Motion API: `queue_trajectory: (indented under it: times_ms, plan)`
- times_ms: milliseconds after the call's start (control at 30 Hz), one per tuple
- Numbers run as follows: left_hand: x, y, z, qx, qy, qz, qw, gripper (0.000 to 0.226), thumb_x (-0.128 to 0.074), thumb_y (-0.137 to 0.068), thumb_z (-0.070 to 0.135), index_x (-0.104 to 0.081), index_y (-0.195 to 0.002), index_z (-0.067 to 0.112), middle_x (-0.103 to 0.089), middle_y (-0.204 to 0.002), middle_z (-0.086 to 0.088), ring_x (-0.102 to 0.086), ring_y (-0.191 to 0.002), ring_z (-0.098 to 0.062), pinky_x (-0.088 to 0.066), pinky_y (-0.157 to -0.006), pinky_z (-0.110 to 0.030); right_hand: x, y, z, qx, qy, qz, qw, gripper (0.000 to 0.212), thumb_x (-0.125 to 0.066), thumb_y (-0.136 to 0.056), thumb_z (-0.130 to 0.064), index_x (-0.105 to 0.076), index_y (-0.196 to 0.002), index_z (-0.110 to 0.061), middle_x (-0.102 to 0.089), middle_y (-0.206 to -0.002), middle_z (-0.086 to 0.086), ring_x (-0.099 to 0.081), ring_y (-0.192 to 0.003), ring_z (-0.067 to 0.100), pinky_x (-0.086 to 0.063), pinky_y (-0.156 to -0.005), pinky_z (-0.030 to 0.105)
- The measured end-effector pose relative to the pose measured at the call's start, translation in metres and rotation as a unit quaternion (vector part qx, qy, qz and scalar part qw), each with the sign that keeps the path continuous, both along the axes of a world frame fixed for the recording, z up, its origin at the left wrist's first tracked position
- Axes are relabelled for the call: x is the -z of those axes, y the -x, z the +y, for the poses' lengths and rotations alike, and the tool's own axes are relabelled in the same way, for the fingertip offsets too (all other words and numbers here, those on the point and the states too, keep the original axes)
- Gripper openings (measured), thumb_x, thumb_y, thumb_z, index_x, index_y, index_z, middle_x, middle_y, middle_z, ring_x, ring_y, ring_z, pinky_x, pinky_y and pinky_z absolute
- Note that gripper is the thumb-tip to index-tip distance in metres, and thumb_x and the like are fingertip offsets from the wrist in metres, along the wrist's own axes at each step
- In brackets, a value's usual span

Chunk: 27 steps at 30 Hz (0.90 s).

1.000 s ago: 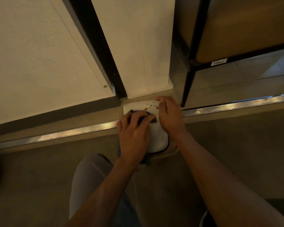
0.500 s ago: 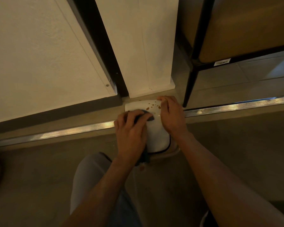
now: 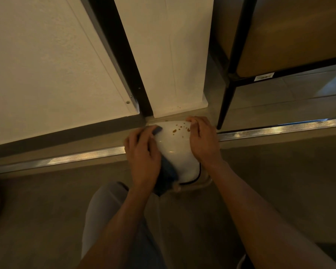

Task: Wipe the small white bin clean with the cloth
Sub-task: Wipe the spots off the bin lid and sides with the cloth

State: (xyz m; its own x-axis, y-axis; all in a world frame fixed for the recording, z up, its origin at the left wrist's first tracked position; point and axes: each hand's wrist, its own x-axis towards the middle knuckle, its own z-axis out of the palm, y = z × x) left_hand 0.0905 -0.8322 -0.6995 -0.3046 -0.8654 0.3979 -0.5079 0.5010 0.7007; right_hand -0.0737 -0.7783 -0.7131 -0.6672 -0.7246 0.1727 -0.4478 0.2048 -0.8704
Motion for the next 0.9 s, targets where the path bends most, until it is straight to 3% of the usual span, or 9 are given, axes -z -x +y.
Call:
queue_trajectory:
  times_ms: [100, 267, 367, 433, 567, 633, 733, 833, 900]
  plan:
    - [-0.018, 0.014, -0.034, -0.042, -0.129, -0.009, 0.991, 0.027, -0.047, -0.103, 0.018, -0.065, -0.118, 0.03, -0.057, -0.121, 0.003, -0.051, -0.113, -0.012, -0.037, -0.094, -0.021, 0.0, 0.0, 0.0, -0.001, -0.002, 0.007, 1.0, 0.03, -0.036, -0.106, -0.02, -0.063, -0.117, -0.012, -0.06, -0.117, 0.002, -0.051, -0.096, 0.003, -0.033, -0.078, -0.003]
    - [-0.029, 0.037, -0.087, 0.008, -0.342, -0.081, 0.936, 0.03, -0.048, -0.098, 0.028, -0.074, -0.113, 0.029, -0.062, -0.114, 0.004, -0.057, -0.106, -0.015, -0.045, -0.088, -0.027, 0.0, -0.002, 0.0, 0.007, -0.011, 0.002, 1.0, 0.034, -0.033, -0.107, -0.023, -0.062, -0.121, -0.012, -0.06, -0.122, 0.002, -0.049, -0.102, 0.004, -0.033, -0.083, 0.012]
    - [-0.026, 0.041, -0.074, 0.026, -0.244, -0.125, 0.961, 0.029, -0.045, -0.101, 0.032, -0.072, -0.112, 0.027, -0.065, -0.112, 0.005, -0.057, -0.103, -0.014, -0.047, -0.091, -0.03, 0.001, -0.002, -0.001, 0.017, -0.01, 0.001, 1.0, 0.033, -0.034, -0.107, -0.024, -0.062, -0.121, -0.013, -0.061, -0.121, 0.002, -0.049, -0.102, 0.002, -0.034, -0.084, 0.011]
    - [-0.02, 0.031, -0.048, 0.039, -0.129, -0.091, 0.987, 0.026, -0.043, -0.104, 0.033, -0.067, -0.113, 0.027, -0.062, -0.112, 0.009, -0.054, -0.104, -0.008, -0.045, -0.095, -0.027, 0.002, -0.002, -0.002, 0.023, 0.0, 0.006, 1.0, 0.031, -0.036, -0.106, -0.022, -0.062, -0.119, -0.012, -0.062, -0.119, 0.003, -0.05, -0.101, 0.002, -0.031, -0.081, 0.001]
    - [0.011, -0.004, 0.001, 0.084, -0.012, -0.072, 0.994, 0.038, -0.035, -0.106, 0.036, -0.05, -0.14, 0.026, -0.044, -0.149, 0.003, -0.028, -0.144, -0.014, -0.022, -0.119, -0.028, 0.004, -0.001, -0.003, 0.025, 0.017, 0.007, 1.0, 0.03, -0.038, -0.106, -0.018, -0.064, -0.118, -0.01, -0.064, -0.118, 0.004, -0.053, -0.102, 0.004, -0.031, -0.084, -0.002]
    - [0.026, -0.017, 0.01, 0.095, 0.003, -0.075, 0.993, 0.043, -0.033, -0.106, 0.035, -0.042, -0.147, 0.023, -0.035, -0.157, 0.002, -0.019, -0.151, -0.021, -0.016, -0.123, -0.033, 0.005, -0.001, -0.003, 0.019, 0.016, 0.008, 1.0, 0.03, -0.038, -0.106, -0.018, -0.064, -0.118, -0.01, -0.063, -0.118, 0.004, -0.053, -0.103, 0.004, -0.032, -0.084, -0.001]
    - [0.027, -0.016, 0.001, 0.103, -0.022, -0.038, 0.994, 0.04, -0.033, -0.106, 0.036, -0.039, -0.145, 0.03, -0.035, -0.156, 0.004, -0.025, -0.148, -0.018, -0.019, -0.122, -0.032, 0.005, 0.0, -0.003, 0.017, 0.016, 0.012, 1.0, 0.029, -0.038, -0.105, -0.017, -0.064, -0.117, -0.009, -0.063, -0.117, 0.005, -0.052, -0.101, 0.004, -0.031, -0.084, -0.004]
    - [0.01, 0.001, -0.023, 0.084, -0.08, -0.029, 0.993, 0.037, -0.036, -0.107, 0.037, -0.049, -0.14, 0.026, -0.046, -0.146, -0.002, -0.038, -0.131, -0.009, -0.03, -0.113, -0.031, 0.005, -0.001, -0.004, 0.023, 0.02, 0.013, 0.999, 0.029, -0.038, -0.105, -0.018, -0.063, -0.117, -0.009, -0.062, -0.116, 0.006, -0.052, -0.1, 0.004, -0.031, -0.082, -0.005]
    - [-0.005, 0.013, -0.043, 0.097, -0.094, -0.079, 0.988, 0.032, -0.036, -0.107, 0.037, -0.059, -0.127, 0.028, -0.057, -0.13, -0.002, -0.047, -0.115, -0.008, -0.037, -0.1, -0.029, 0.005, -0.003, -0.004, 0.021, 0.021, 0.018, 0.999, 0.028, -0.038, -0.105, -0.018, -0.063, -0.117, -0.008, -0.062, -0.116, 0.006, -0.052, -0.099, 0.005, -0.032, -0.082, -0.004]
